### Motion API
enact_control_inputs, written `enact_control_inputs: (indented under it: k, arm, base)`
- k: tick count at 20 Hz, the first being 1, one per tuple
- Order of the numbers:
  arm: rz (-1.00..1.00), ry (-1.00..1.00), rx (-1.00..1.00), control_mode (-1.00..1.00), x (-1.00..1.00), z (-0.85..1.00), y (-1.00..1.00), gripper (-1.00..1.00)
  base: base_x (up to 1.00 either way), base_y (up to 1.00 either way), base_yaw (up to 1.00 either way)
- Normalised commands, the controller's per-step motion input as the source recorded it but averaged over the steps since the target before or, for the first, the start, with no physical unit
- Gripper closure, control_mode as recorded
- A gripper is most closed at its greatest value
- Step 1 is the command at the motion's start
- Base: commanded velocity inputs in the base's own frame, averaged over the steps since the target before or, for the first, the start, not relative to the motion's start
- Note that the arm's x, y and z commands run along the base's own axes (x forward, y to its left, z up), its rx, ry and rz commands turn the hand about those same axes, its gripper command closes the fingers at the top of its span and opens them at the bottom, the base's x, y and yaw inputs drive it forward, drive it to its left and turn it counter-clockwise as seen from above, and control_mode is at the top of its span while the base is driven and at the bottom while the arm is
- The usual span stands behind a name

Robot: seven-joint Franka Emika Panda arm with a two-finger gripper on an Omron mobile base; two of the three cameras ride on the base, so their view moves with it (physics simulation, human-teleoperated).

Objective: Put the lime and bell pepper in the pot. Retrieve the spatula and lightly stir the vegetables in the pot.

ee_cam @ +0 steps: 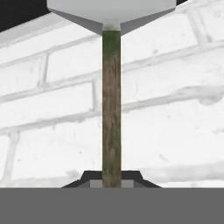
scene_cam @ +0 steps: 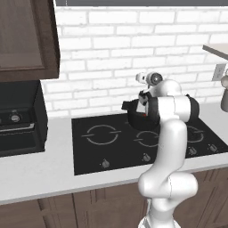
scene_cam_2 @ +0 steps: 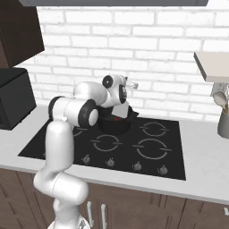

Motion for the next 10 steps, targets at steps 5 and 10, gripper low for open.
enact_control_inputs:
  k: [5, 10]
  arm:
    - [0.01, 0.00, -0.01, -1.00, 0.20, -0.03, 0.29, 1.00]
    - [0.00, -0.02, -0.03, -1.00, 0.21, -0.20, 0.26, 1.00]
  base:
    - [0.00, 0.00, 0.00]
    - [0.00, 0.00, 0.00]
